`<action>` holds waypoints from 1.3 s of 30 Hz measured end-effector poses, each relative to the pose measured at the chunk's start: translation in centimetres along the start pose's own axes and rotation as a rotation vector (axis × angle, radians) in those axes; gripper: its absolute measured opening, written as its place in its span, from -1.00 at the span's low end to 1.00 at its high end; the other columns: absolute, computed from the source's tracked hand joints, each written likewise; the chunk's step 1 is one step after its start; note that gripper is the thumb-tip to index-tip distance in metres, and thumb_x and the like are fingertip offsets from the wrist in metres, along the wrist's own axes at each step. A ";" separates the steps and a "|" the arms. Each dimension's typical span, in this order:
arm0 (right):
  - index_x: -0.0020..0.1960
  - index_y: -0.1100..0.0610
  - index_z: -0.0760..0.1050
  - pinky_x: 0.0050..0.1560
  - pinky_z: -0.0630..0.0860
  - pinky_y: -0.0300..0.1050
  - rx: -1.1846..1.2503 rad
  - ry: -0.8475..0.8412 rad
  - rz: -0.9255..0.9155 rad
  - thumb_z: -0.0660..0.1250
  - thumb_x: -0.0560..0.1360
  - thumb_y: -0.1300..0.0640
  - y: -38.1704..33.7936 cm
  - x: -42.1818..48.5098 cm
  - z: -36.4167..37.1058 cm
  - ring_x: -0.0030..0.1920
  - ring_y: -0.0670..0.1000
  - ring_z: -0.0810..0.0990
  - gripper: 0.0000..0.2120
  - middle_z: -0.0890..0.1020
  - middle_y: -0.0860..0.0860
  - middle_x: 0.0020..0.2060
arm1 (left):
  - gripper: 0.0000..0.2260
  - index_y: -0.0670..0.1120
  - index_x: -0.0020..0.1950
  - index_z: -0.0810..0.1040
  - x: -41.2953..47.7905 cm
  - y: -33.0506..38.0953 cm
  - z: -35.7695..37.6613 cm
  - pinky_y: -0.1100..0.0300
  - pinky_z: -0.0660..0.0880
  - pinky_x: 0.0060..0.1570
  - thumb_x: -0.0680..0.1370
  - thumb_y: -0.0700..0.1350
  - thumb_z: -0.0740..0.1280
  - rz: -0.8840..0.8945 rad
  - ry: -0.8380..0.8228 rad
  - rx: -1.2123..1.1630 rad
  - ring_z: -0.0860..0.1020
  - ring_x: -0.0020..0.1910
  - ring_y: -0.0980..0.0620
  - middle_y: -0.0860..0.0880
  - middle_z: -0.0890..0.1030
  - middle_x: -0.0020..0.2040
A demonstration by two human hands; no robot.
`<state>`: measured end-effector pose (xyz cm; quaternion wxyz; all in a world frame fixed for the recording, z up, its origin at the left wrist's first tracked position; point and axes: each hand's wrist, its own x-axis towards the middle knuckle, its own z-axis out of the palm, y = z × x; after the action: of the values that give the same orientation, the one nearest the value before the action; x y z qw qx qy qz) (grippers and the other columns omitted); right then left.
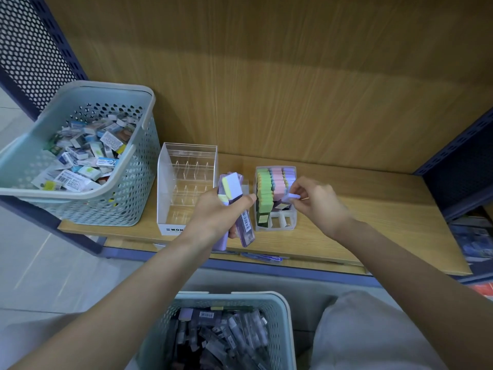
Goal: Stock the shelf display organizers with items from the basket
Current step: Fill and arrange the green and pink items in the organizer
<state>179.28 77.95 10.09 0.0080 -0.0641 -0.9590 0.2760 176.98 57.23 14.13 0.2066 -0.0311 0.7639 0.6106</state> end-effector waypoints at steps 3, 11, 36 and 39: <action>0.00 0.10 0.46 -0.06 0.51 -0.02 -0.081 -0.026 -0.030 0.28 0.53 0.22 0.1 0.6 0.5 -0.06 0.05 0.56 -0.93 0.56 -0.03 -0.05 | -0.85 -0.06 -0.21 0.47 0.1 0.1 0.0 0.36 0.34 -0.58 0.49 -0.08 0.41 -0.012 -0.007 0.004 0.31 -0.64 0.11 -0.10 0.53 -0.37; 0.04 0.11 0.51 -0.01 0.52 -0.06 -0.121 -0.069 -0.049 0.29 0.52 0.21 0.1 2.0 -0.1 -0.06 -0.01 0.56 -0.89 0.54 -0.07 -0.09 | -0.82 -0.14 -0.18 0.49 0.5 0.1 -0.3 0.38 0.32 -0.60 0.49 -0.07 0.41 -0.024 -0.008 0.024 0.33 -0.66 0.15 -0.06 0.51 -0.45; 0.09 0.15 0.49 -0.16 0.44 -0.05 -0.280 0.093 -0.091 0.26 0.55 0.21 2.2 2.0 -0.4 -0.01 0.14 0.56 -0.87 0.52 0.04 0.03 | -0.84 -0.08 -0.20 0.48 0.3 -0.3 -0.4 0.34 0.37 -0.56 0.49 -0.06 0.41 -0.018 -0.022 0.032 0.34 -0.62 0.11 -0.08 0.54 -0.38; 0.11 0.16 0.51 -0.23 0.34 -0.12 -0.361 0.116 -0.129 0.26 0.56 0.19 2.0 2.1 -0.5 -0.01 0.14 0.56 -0.85 0.54 0.04 0.03 | -0.84 -0.07 -0.19 0.48 0.4 -0.4 -0.3 0.33 0.38 -0.56 0.49 -0.05 0.41 -0.024 -0.020 0.037 0.34 -0.62 0.12 -0.08 0.54 -0.37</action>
<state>177.48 80.18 9.44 0.0693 -0.0188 -0.9929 0.0944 176.67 56.92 13.69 0.2219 -0.0304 0.7725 0.5942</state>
